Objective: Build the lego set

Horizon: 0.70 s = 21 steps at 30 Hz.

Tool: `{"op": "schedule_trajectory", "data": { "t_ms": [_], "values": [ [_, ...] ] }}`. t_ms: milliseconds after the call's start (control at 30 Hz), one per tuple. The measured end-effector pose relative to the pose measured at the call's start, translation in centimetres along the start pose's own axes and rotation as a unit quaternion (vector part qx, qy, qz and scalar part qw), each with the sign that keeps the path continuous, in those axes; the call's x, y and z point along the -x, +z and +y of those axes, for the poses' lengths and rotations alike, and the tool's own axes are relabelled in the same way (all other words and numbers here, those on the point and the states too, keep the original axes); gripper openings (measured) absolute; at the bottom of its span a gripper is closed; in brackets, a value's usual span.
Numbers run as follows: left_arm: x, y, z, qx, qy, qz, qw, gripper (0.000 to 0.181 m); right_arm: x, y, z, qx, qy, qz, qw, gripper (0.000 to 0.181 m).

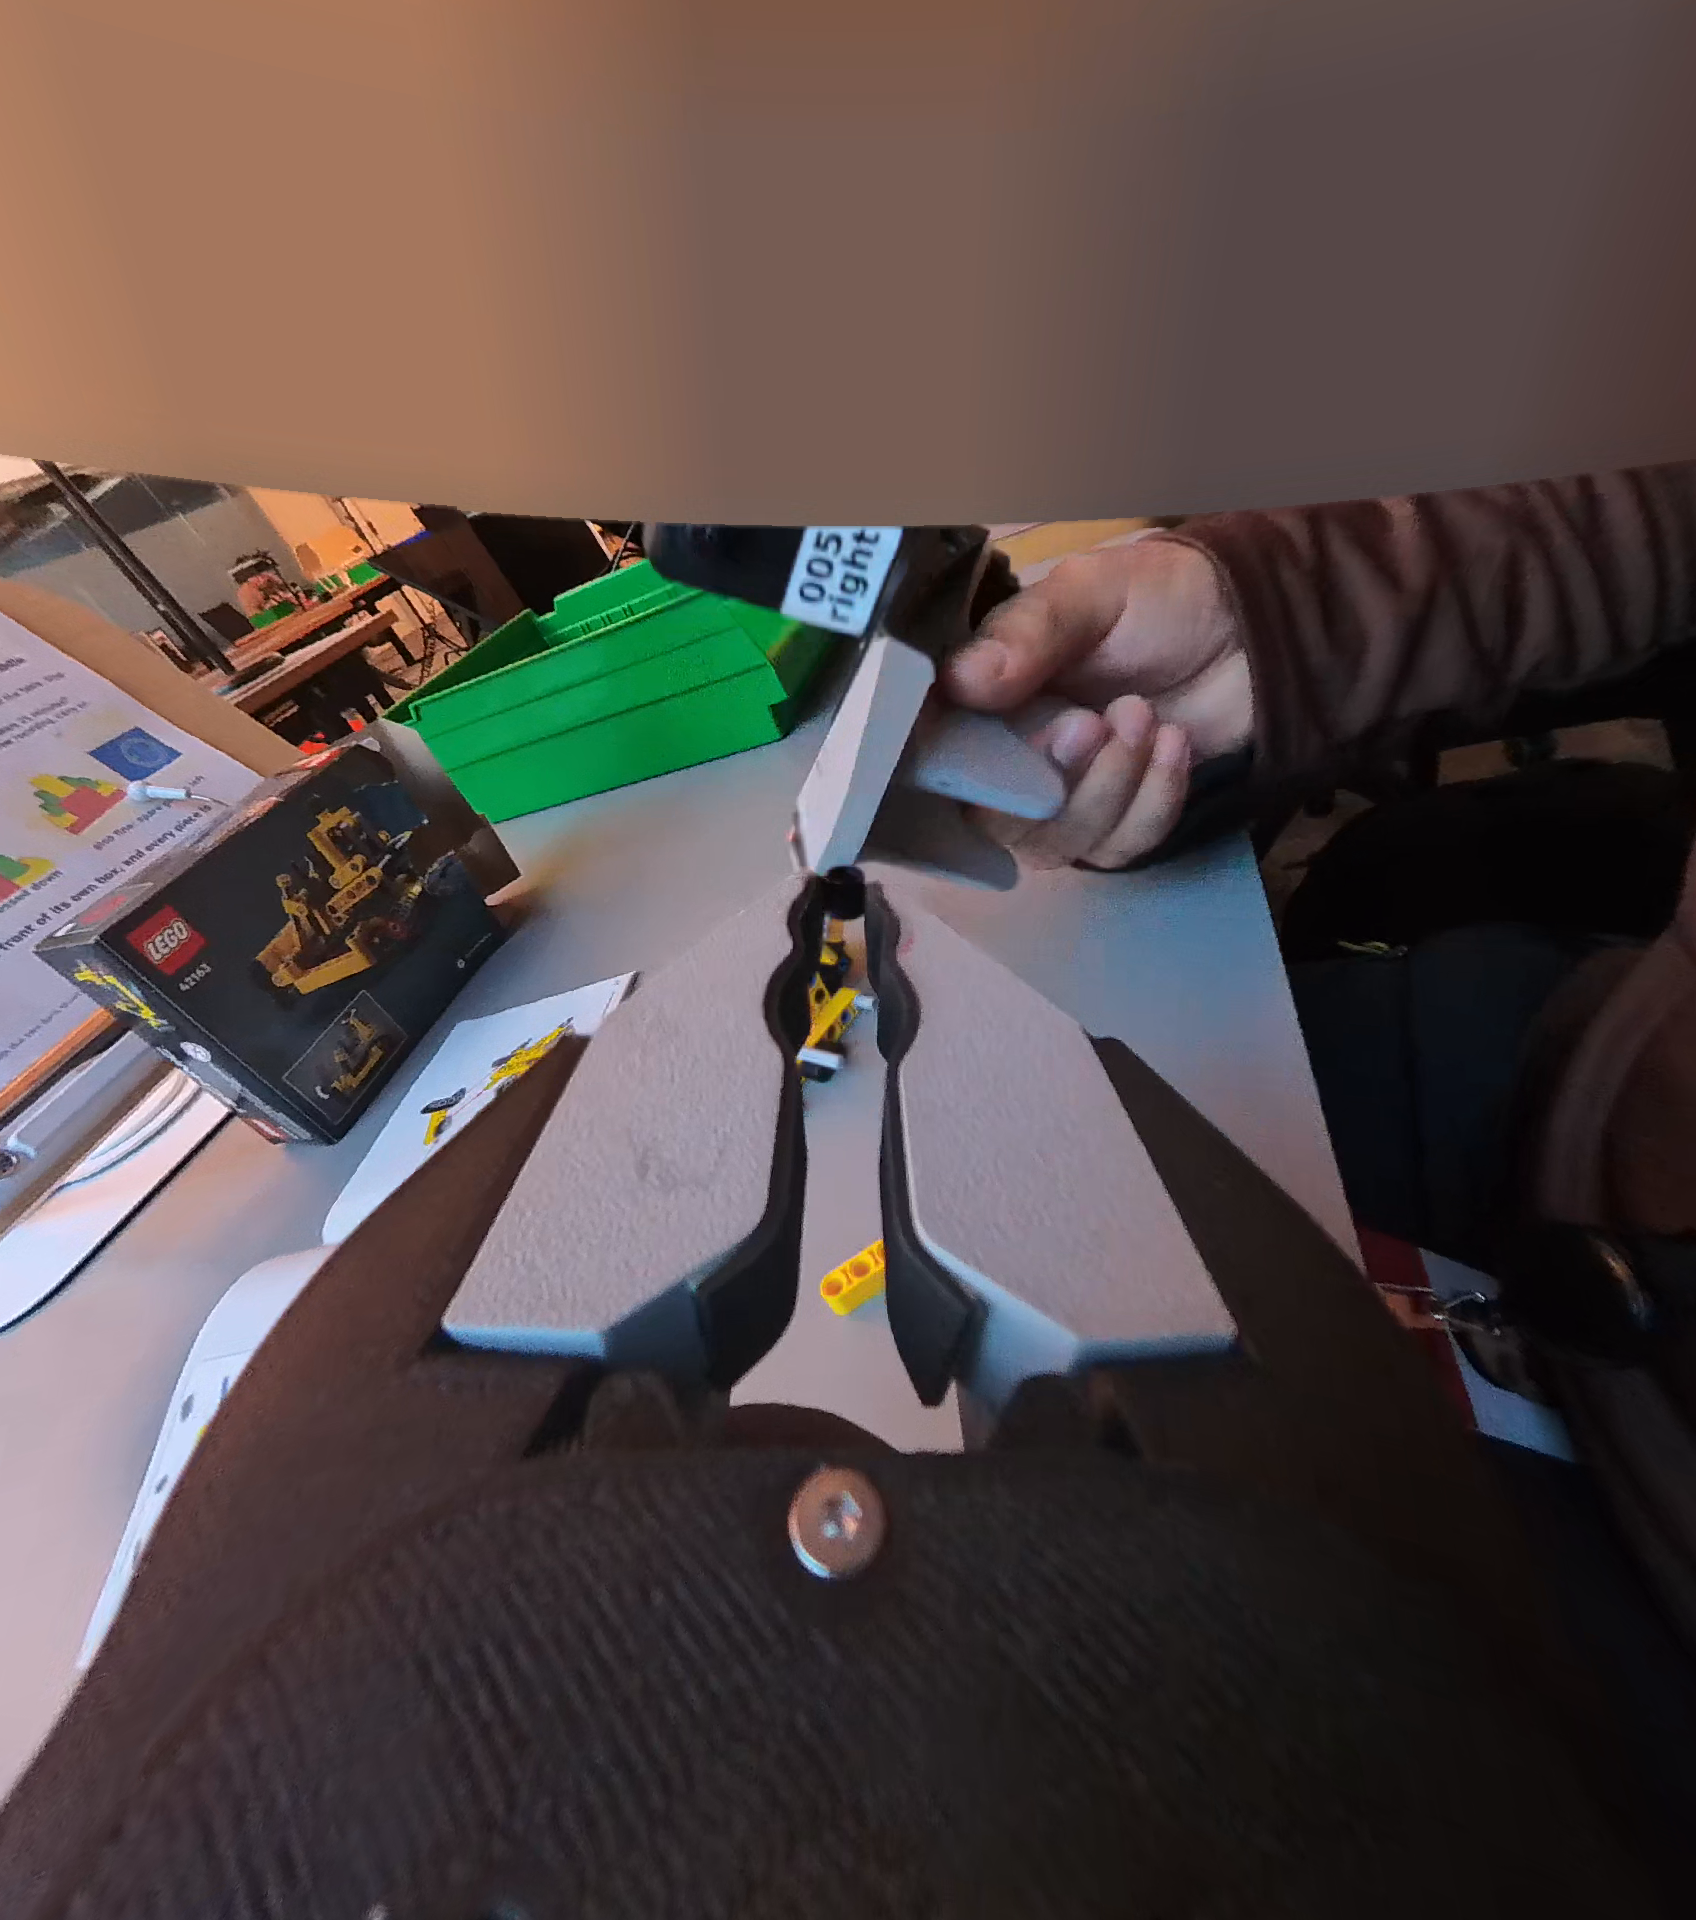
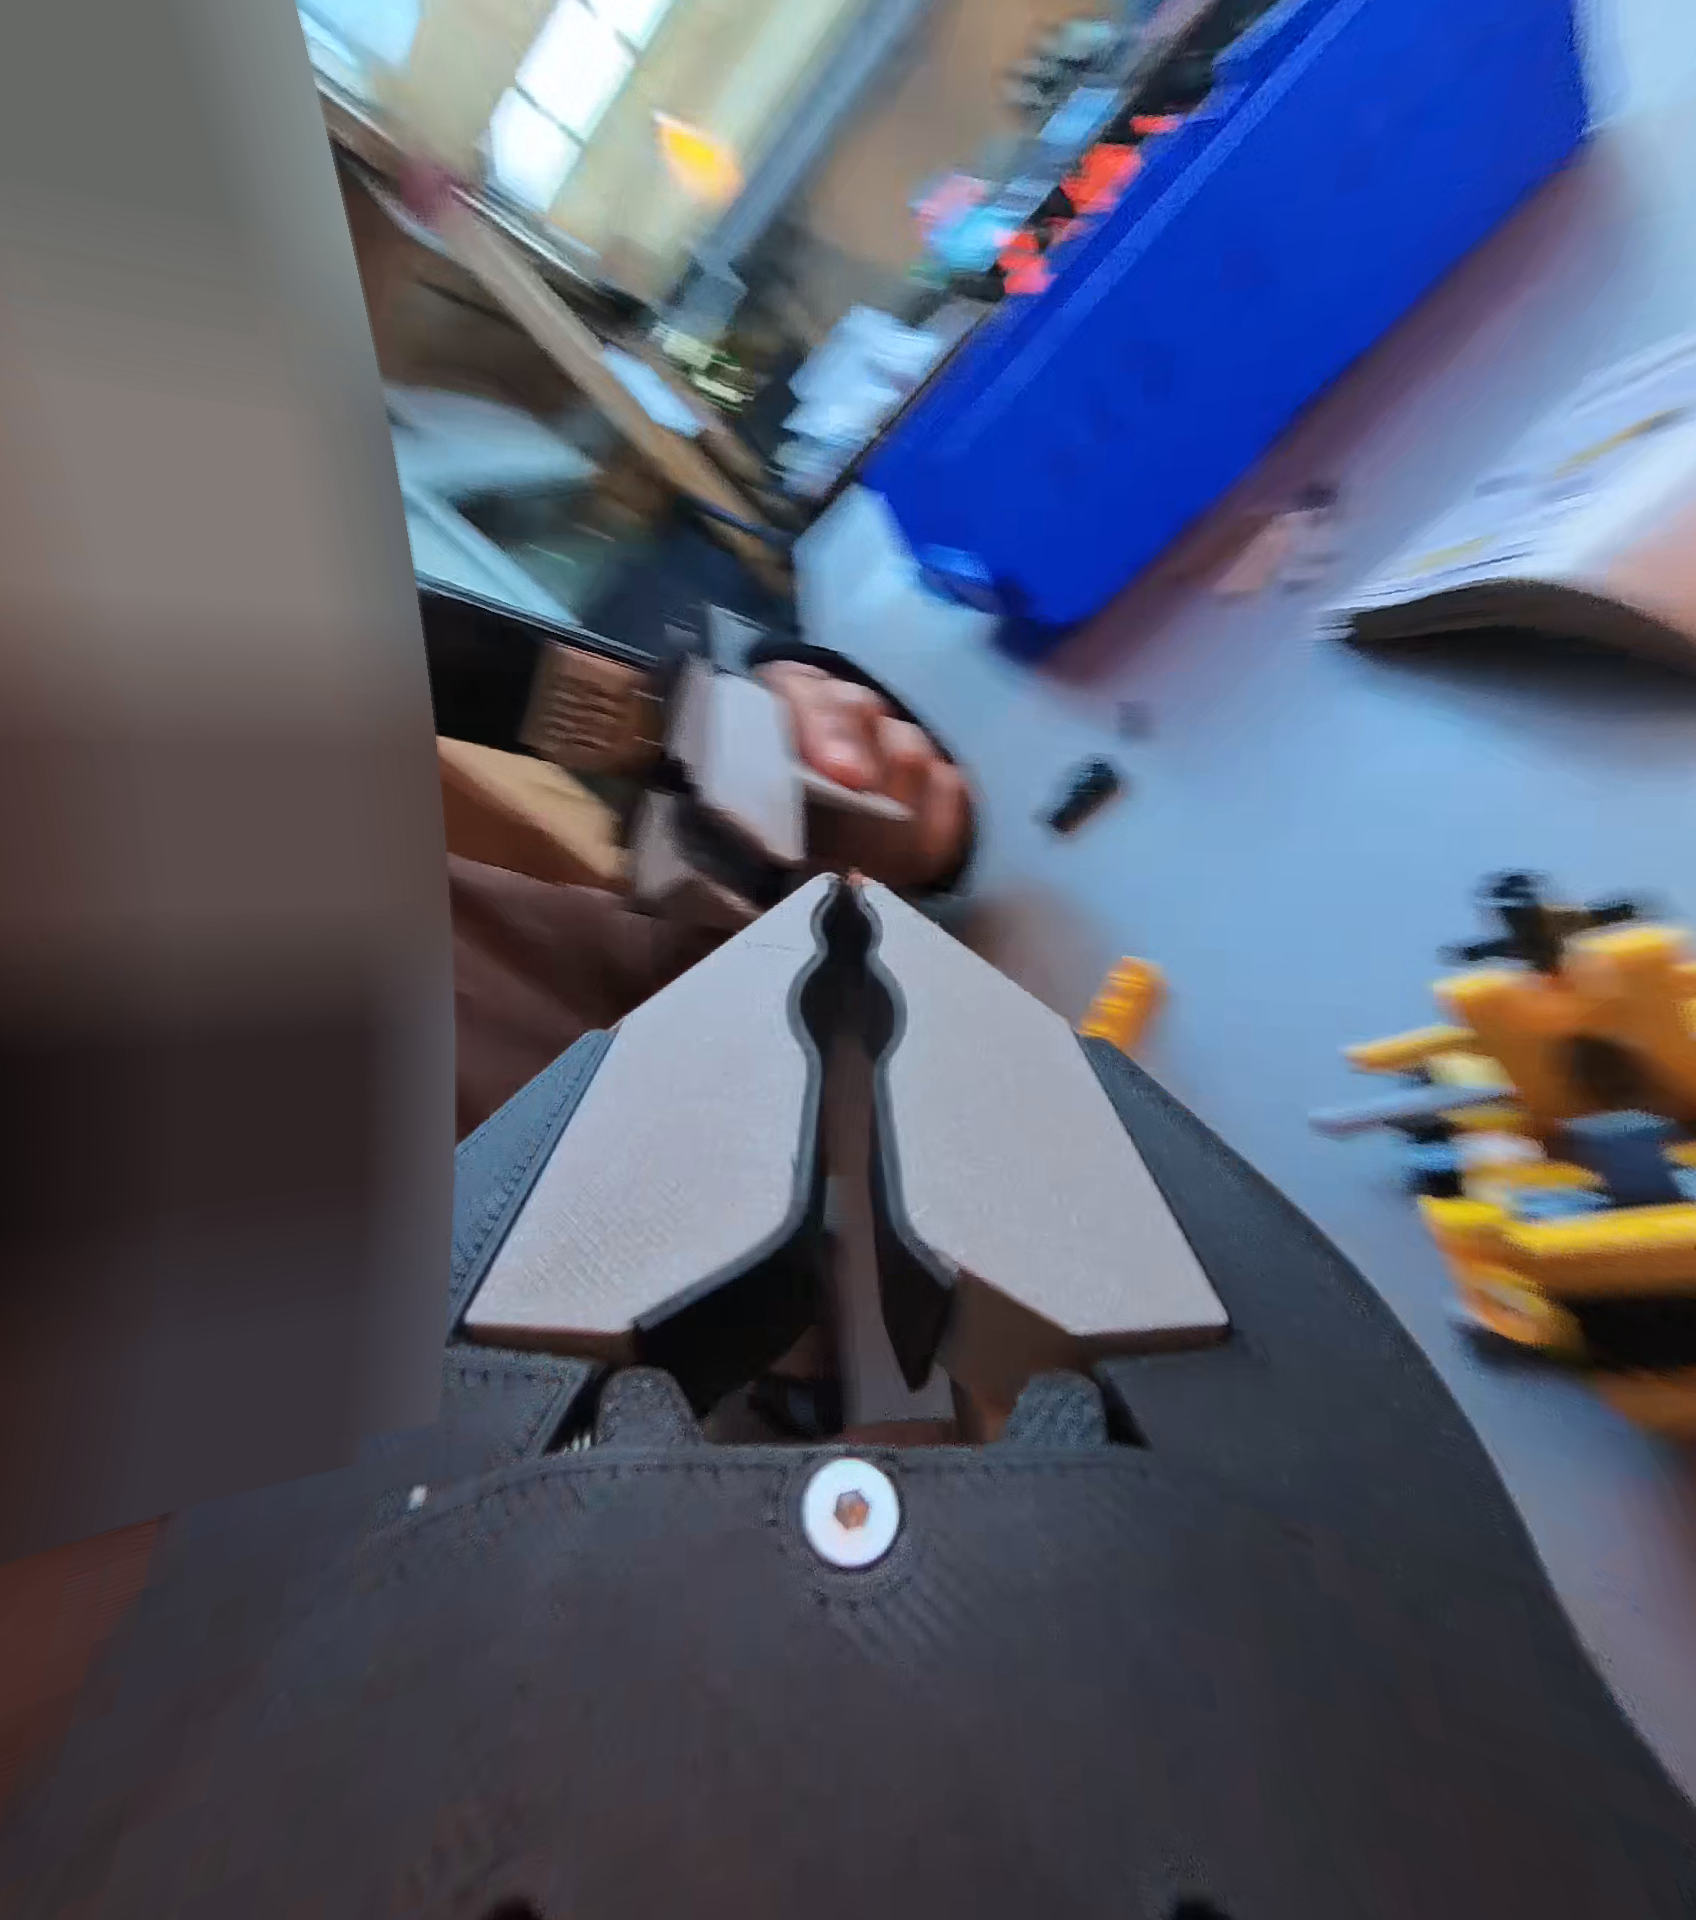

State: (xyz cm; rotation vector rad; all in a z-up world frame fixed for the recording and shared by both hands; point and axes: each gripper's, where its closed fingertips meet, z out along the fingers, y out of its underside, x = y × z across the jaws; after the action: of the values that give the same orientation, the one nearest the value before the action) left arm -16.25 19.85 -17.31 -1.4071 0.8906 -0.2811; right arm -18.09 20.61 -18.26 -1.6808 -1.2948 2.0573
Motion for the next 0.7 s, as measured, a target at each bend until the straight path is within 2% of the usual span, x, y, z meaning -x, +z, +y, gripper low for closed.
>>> {"op": "schedule_trajectory", "data": {
  "t_ms": [67, 167, 233, 700],
  "values": [
    [-0.1, 0.2, 0.4, 0.012, 0.006, -0.001, 1.000, 0.004, -0.1, -0.3, 0.1, 0.010, -0.033, 0.024, 0.999, 0.000],
    [0.0, 0.8, 2.5, 0.067, 0.003, -0.001, 0.998, 0.005, -0.3, -0.7, -0.1, 0.017, -0.069, 0.060, 0.996, 0.002],
    [-0.1, 0.9, 2.5, 0.069, 0.014, -0.003, 0.998, 0.005, -0.8, -0.6, 0.3, 0.034, -0.082, 0.084, 0.993, 0.003],
    [-0.2, 1.0, 3.1, 0.089, 0.026, -0.004, 0.996, 0.005, -1.5, 0.0, 1.3, 0.054, -0.079, 0.086, 0.992, 0.000]
  ]
}}
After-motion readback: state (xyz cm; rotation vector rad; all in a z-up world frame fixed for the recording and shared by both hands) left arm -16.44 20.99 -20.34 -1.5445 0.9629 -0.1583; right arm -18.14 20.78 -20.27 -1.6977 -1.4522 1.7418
